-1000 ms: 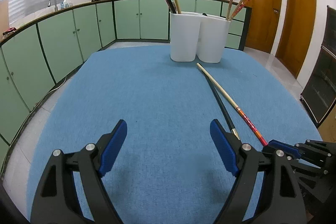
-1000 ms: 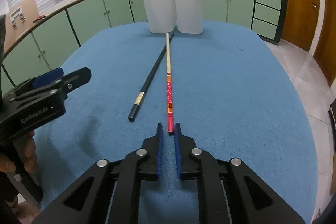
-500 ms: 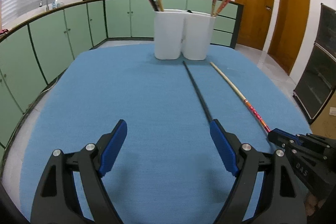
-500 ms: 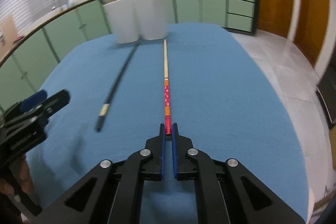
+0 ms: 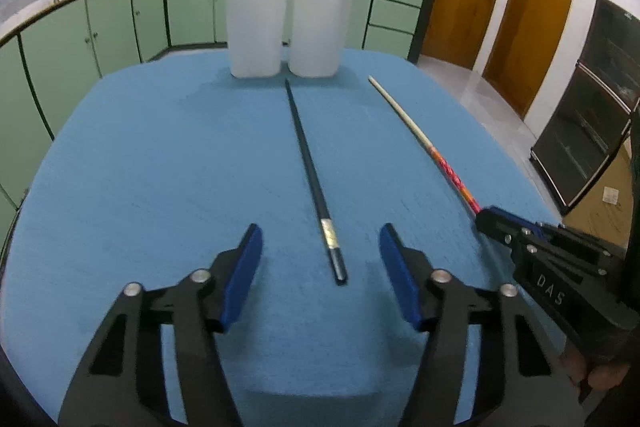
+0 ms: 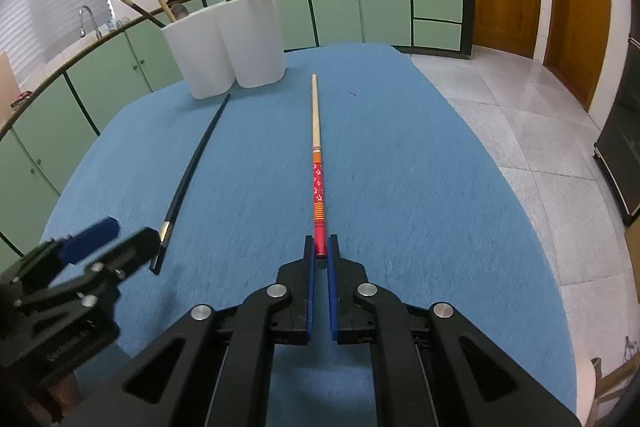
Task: Organize utensils
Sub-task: 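Close the left tool on the black chopstick's end, then lift both chopsticks and carry them over the white holder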
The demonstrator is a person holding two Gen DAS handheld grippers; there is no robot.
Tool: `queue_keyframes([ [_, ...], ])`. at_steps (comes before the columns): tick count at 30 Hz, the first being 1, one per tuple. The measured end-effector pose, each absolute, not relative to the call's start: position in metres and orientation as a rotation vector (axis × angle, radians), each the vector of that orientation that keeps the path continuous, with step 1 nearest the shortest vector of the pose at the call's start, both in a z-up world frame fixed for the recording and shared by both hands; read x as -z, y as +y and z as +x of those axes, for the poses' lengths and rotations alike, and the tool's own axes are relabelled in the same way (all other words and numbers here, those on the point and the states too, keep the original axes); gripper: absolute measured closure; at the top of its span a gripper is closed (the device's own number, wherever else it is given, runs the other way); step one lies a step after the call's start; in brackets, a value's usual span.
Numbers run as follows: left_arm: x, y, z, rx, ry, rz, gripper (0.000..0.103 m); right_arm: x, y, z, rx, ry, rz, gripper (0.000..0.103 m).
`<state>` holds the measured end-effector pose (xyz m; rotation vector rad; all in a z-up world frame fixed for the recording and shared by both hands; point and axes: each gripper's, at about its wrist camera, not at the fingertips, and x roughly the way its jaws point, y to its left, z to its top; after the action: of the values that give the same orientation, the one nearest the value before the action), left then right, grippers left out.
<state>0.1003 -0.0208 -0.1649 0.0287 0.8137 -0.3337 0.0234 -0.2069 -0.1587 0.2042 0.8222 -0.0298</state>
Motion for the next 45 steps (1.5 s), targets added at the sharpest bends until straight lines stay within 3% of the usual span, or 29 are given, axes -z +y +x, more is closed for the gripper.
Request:
queue_keyframes([
  [2, 0.169, -0.026, 0.102, 0.344, 0.839, 0.034, 0.055, 0.158, -0.207, 0.025, 0.024, 0.824, 0.202, 0.098],
  [4, 0.173, -0.029, 0.104, 0.351, 0.861, 0.035, 0.066, 0.158, -0.207, 0.026, 0.02, 0.825, 0.202, 0.098],
  [6, 0.176, -0.029, 0.108, 0.346, 0.88, 0.034, 0.085, 0.159, -0.208, 0.024, 0.017, 0.829, 0.205, 0.098],
  [9, 0.179, -0.03, 0.11, 0.343, 0.883, 0.031, 0.094, 0.161, -0.21, 0.026, 0.011, 0.839, 0.216, 0.097],
  [23, 0.179, -0.029, 0.111, 0.33, 0.887, 0.044, 0.092, 0.161, -0.206, 0.026, 0.018, 0.849, 0.184, 0.093],
  [33, 0.174, -0.027, 0.107, 0.318, 0.871, 0.046, 0.097, 0.154, -0.205, 0.023, 0.019, 0.819, 0.169, 0.097],
  [45, 0.066, -0.013, 0.081, 0.299, 0.581, 0.075, 0.097, 0.055, -0.226, 0.0, -0.015, 0.572, 0.13, 0.097],
])
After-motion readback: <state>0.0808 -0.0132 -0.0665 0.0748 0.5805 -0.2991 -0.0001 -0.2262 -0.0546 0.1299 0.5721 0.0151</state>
